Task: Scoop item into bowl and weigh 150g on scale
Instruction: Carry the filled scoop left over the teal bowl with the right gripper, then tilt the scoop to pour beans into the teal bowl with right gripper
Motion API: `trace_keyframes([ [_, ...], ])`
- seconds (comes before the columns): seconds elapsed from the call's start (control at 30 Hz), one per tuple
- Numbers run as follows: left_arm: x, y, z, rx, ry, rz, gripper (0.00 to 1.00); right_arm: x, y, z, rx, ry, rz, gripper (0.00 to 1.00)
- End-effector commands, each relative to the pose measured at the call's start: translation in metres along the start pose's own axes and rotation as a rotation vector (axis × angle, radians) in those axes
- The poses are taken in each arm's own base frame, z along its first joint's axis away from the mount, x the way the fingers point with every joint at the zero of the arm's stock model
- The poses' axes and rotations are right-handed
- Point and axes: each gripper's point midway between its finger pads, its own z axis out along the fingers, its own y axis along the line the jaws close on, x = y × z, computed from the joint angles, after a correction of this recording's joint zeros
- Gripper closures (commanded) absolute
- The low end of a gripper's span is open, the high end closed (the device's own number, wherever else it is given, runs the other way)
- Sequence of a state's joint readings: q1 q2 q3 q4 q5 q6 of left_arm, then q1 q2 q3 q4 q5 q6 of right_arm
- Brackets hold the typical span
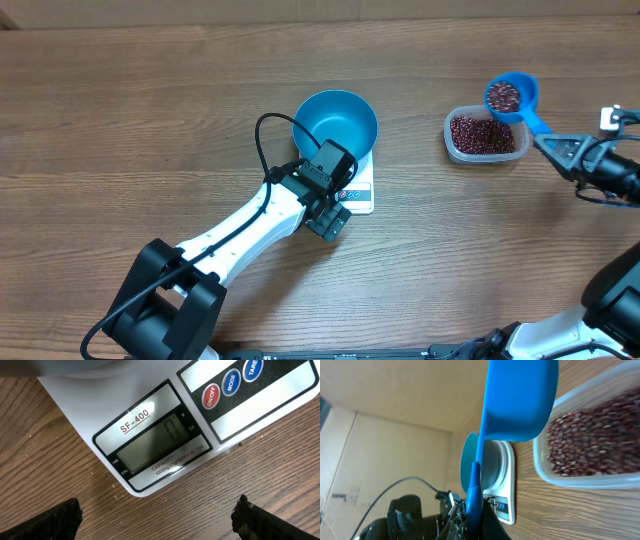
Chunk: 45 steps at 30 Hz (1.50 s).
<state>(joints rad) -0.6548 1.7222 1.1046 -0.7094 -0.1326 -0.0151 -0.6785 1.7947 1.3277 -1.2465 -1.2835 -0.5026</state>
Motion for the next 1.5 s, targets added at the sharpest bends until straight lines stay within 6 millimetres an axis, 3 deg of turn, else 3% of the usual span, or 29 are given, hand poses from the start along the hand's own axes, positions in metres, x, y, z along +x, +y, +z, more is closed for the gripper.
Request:
trace_keyframes([
  [0.0,0.001,-0.001,0.003,-0.007,0.005,0.027,0.01,-0.002,0.025,0.023,-0.073,0.044,-0.092,0.96],
  [0.17,0.001,-0.001,0.003,-0.007,0.005,0.027,0.01,0.004,0.056,0.057,-0.115,0.143,-0.179,0.96],
  [0.27,0.001,-0.001,0.003,-0.007,0.006,0.027,0.01,0.014,0.083,0.085,-0.159,0.222,-0.259,0.96],
  [0.4,0.001,-0.001,0.003,-0.007,0.006,0.027,0.00,0.030,0.102,0.111,-0.203,0.294,-0.335,0.96],
  [0.63,0.001,-0.001,0.003,-0.007,0.006,0.027,0.01,0.059,0.101,0.158,-0.117,0.425,-0.462,0.96],
  [0.87,0.001,-0.001,0.003,-0.007,0.006,0.027,0.01,0.073,0.097,0.192,-0.036,0.476,-0.643,0.96],
  [1.17,0.001,-0.001,0.003,-0.007,0.006,0.027,0.00,0.076,0.092,0.217,0.090,0.492,-0.805,0.96],
  [1.47,0.001,-0.001,0.003,-0.007,0.006,0.027,0.00,0.071,0.101,0.221,0.084,0.469,-0.791,0.96],
])
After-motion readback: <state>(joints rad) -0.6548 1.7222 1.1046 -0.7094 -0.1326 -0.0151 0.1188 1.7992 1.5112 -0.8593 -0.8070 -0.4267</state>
